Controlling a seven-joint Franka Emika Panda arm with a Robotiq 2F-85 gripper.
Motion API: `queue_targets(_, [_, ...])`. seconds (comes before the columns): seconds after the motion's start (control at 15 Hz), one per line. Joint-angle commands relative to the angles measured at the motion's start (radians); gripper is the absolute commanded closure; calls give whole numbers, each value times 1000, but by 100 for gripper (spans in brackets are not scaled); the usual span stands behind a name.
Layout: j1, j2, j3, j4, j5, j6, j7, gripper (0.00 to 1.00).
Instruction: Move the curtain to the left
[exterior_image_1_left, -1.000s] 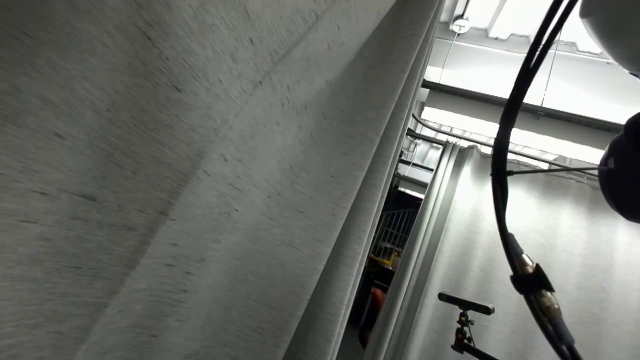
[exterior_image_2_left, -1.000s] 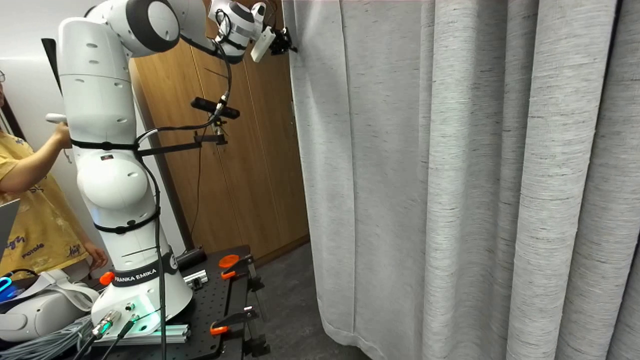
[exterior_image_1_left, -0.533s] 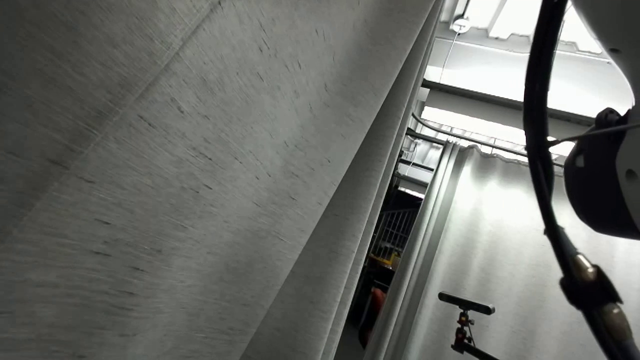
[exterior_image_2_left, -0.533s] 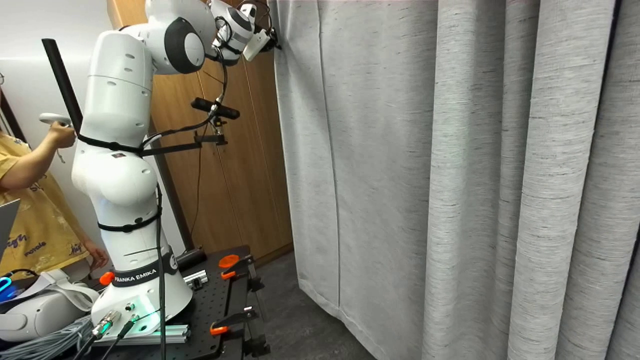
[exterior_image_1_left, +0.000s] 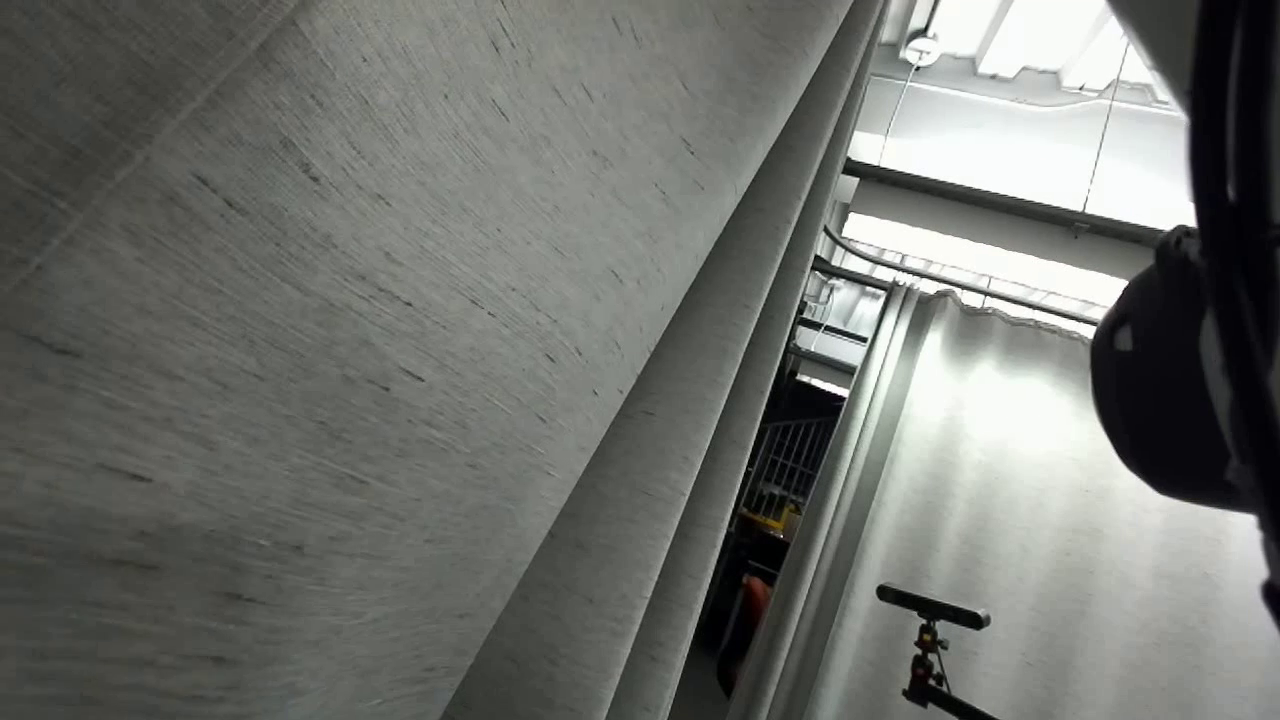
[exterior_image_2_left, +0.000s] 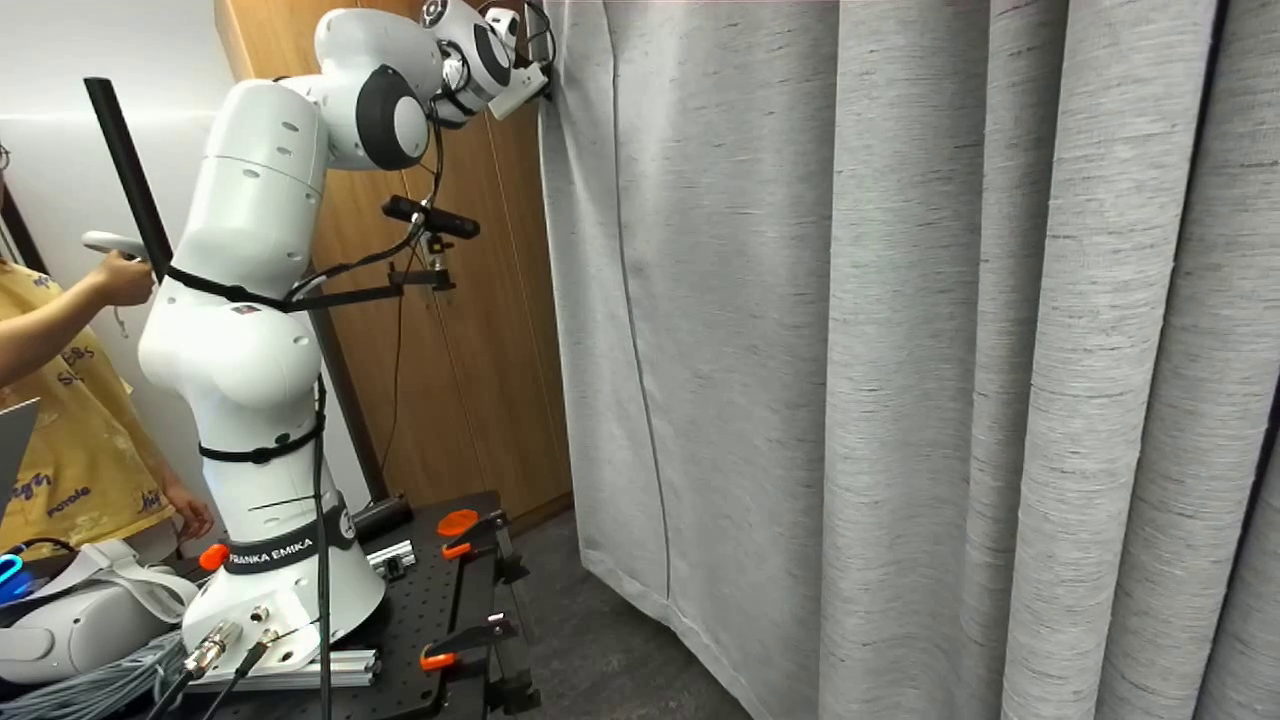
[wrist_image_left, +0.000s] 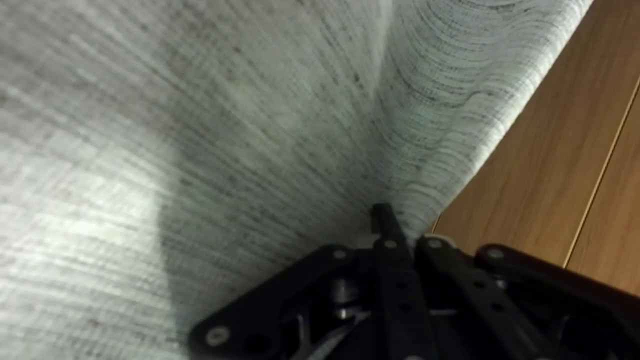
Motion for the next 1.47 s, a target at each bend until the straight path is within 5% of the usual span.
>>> queue_targets(0.0, [-10, 58, 45, 20, 62, -52, -95, 100])
queue_targets(1.4, [-65, 17, 37, 3, 22, -4, -40, 98])
